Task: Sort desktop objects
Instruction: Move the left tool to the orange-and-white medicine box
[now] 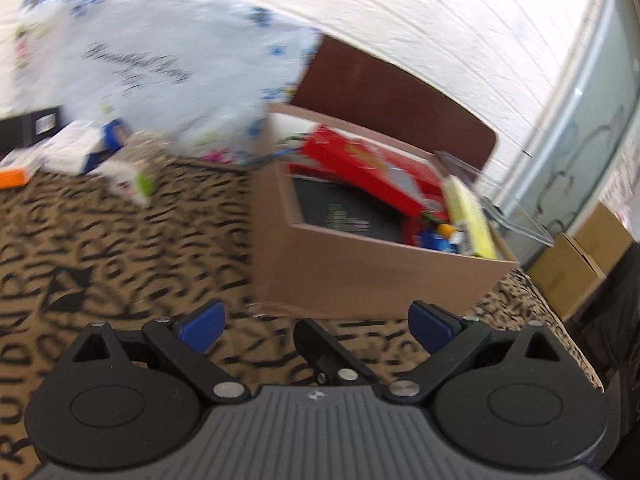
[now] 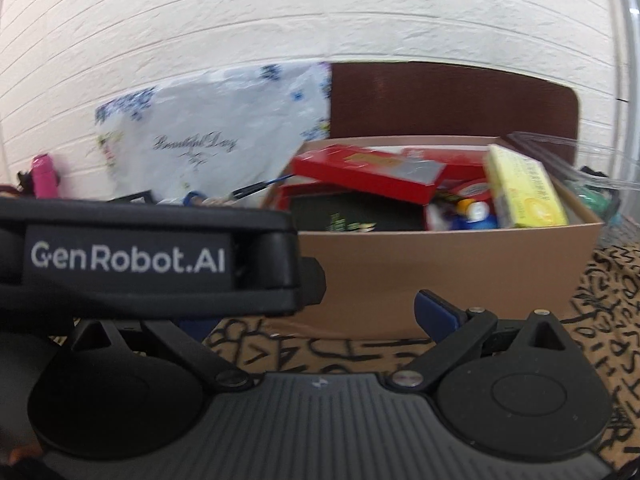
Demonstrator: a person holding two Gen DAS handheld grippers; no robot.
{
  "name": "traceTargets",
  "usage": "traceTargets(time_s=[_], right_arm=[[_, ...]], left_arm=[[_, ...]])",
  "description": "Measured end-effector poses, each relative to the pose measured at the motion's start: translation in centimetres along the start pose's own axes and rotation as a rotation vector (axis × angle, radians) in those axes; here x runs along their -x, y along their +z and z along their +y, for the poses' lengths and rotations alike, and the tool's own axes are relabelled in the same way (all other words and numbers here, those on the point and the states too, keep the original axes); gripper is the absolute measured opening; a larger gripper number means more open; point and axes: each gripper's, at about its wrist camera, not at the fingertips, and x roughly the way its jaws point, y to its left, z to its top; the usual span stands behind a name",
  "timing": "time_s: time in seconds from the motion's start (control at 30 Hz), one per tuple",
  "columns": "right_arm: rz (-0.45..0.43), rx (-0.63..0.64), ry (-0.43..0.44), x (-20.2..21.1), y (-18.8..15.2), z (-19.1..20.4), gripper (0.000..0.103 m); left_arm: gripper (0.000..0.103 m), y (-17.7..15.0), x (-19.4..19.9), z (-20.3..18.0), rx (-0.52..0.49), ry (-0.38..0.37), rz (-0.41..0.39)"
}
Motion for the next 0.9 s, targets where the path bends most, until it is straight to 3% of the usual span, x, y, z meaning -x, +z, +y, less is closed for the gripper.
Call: traceTargets(time_s=[0.2,0.37,0.57,0.9], right_arm=[[0.049,0.041,0.121,-1.7,-0.2,4.2,0.099],[0.076,0.108,0.179,-3.2,-0.1,7.7,0.099],[0.085,0.132,0.234,-5.8,0.6,10.9,0.099],[0.063,0.242,0.340,-11.4,2.6,16.7,0.098]], left_arm=[[0.101,0.4,1.8,5.5,0.133,0.083,-0.037],[0.101,1.0,2.9,9.2,0.178,0.176,-0.080],[0.101,1.7,3.8,14.1,0.269,0.196,-0.112],[0.100,5.5,4.2,20.8,0.231,0.271,-0.165]])
